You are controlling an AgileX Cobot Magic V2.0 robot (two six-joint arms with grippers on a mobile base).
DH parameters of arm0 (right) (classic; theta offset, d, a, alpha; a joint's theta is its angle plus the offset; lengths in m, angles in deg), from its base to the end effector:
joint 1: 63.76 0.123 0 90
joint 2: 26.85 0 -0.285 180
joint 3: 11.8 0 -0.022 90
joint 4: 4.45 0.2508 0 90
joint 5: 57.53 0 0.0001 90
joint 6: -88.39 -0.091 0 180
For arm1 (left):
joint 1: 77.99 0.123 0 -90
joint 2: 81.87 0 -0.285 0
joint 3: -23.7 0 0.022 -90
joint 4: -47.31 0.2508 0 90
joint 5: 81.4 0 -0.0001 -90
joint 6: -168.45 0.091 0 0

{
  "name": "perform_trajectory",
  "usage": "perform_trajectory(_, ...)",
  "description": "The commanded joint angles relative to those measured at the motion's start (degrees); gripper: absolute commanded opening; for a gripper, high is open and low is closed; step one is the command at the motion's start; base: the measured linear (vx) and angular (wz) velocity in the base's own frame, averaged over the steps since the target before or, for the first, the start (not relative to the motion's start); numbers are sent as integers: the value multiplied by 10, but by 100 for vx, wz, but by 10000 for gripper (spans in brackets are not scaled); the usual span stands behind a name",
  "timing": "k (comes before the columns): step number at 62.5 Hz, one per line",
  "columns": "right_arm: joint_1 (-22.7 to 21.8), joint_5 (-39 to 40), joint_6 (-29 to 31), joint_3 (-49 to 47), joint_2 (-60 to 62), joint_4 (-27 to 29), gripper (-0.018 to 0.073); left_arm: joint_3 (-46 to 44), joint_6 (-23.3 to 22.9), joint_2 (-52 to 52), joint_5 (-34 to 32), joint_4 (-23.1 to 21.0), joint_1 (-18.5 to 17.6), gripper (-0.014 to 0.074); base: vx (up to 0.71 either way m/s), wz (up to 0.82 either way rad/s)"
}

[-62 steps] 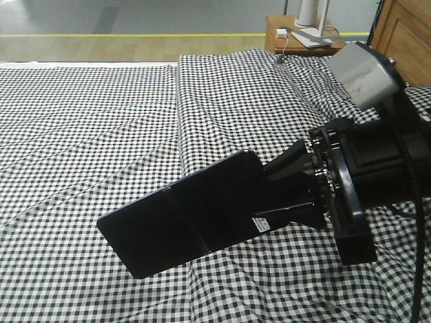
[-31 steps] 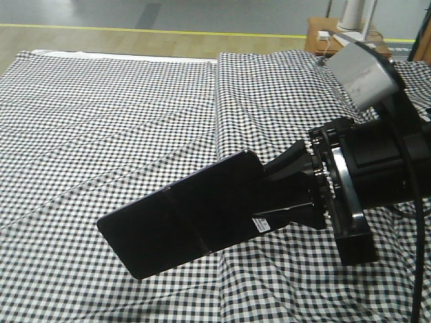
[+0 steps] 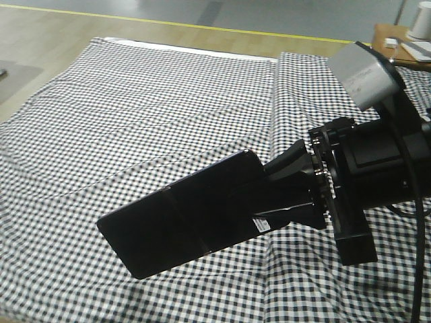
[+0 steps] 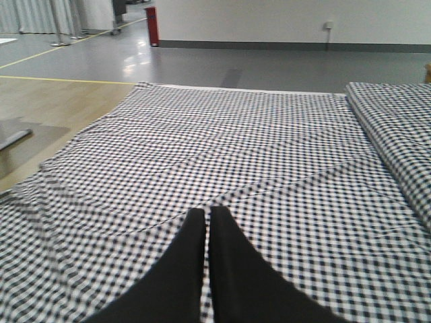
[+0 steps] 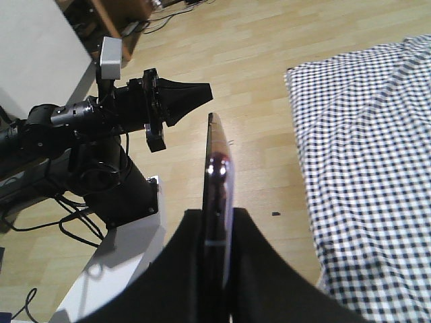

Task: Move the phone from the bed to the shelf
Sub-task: 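Drive the base away from the bed holding the phone in the right gripper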

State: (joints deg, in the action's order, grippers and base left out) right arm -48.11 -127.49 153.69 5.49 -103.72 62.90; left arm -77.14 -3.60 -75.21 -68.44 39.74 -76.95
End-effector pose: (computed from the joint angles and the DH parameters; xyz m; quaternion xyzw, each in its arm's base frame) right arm 0.1863 0.1342 0.3692 -0.4466 0.7024 0.4438 0.3320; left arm 0.0554 -0.0017 0.1825 0.0065 0.7585 -0.0020 0.6517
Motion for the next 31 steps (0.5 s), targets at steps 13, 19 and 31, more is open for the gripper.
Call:
perform_trajectory(13, -1, -40, 0, -13, 13, 54, -4, 0, -2, -3, -39, -3, -2, 1, -10, 37)
perform_trajectory(19, -1, -40, 0, -13, 13, 54, -4, 0, -2, -3, -39, -3, -2, 1, -10, 38)
perform_trajectory(31, -1, -40, 0, -13, 13, 54, -4, 0, -2, -3, -39, -3, -2, 1, -10, 38)
